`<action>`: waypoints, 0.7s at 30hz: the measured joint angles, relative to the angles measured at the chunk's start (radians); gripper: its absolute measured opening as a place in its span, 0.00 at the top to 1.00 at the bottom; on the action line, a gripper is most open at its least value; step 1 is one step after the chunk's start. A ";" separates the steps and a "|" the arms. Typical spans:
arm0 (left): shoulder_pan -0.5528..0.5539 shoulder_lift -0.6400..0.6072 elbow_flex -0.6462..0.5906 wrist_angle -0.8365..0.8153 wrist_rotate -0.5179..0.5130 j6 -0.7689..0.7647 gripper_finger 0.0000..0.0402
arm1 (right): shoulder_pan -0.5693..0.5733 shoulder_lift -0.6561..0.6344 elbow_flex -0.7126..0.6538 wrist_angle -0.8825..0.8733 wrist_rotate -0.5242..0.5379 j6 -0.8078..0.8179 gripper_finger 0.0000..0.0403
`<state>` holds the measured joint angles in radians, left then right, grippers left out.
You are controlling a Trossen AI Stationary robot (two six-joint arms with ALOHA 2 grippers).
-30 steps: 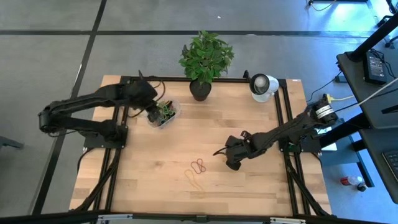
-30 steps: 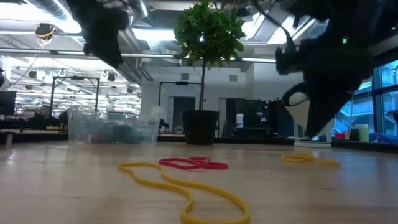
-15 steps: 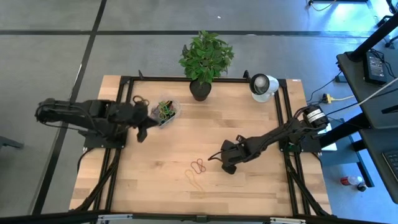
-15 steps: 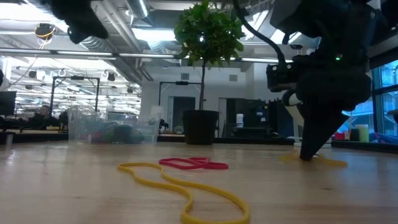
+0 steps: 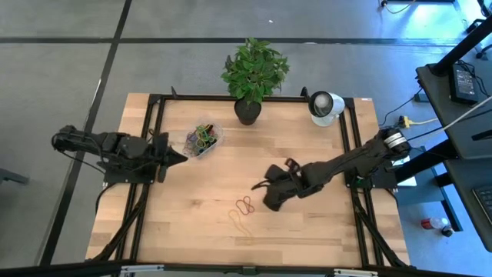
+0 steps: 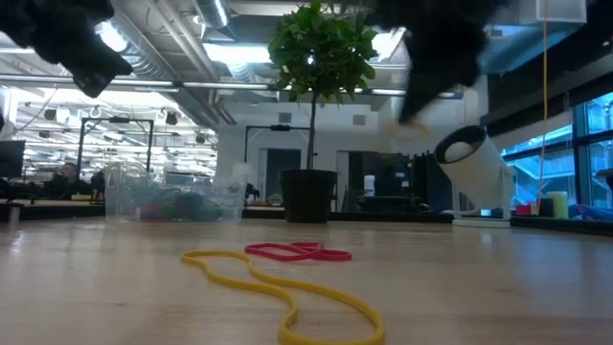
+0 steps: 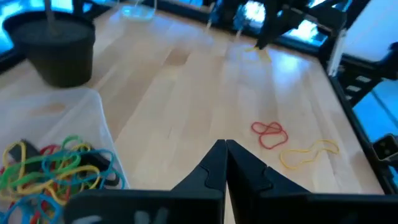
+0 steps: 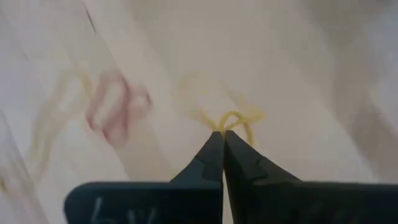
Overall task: Pick and place rubber bands into bin
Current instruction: Put the yellow rubber band into the transparent bin
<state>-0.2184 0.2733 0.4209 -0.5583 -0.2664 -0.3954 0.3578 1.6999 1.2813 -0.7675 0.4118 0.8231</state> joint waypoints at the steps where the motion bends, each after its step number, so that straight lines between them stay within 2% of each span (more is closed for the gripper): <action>1: -0.001 -0.026 -0.013 0.007 0.005 0.015 1.00 | -0.013 0.014 0.037 0.013 0.017 -0.026 1.00; 5: -0.003 -0.128 -0.057 0.071 0.072 0.074 1.00 | -0.085 0.077 0.181 0.110 0.050 -0.167 1.00; 10: -0.003 -0.204 -0.067 0.091 0.131 0.134 1.00 | -0.181 0.225 0.386 0.175 0.046 -0.335 1.00; 16: -0.003 -0.231 -0.066 0.122 0.183 0.210 1.00 | -0.289 0.438 0.684 0.264 0.013 -0.518 1.00; 21: -0.003 -0.230 -0.066 0.111 0.183 0.269 1.00 | -0.357 0.624 0.907 0.305 -0.024 -0.581 0.99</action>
<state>-0.2211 0.0437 0.3550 -0.4477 -0.0836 -0.1267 0.0010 2.3241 2.1884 -0.4626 0.3883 0.2425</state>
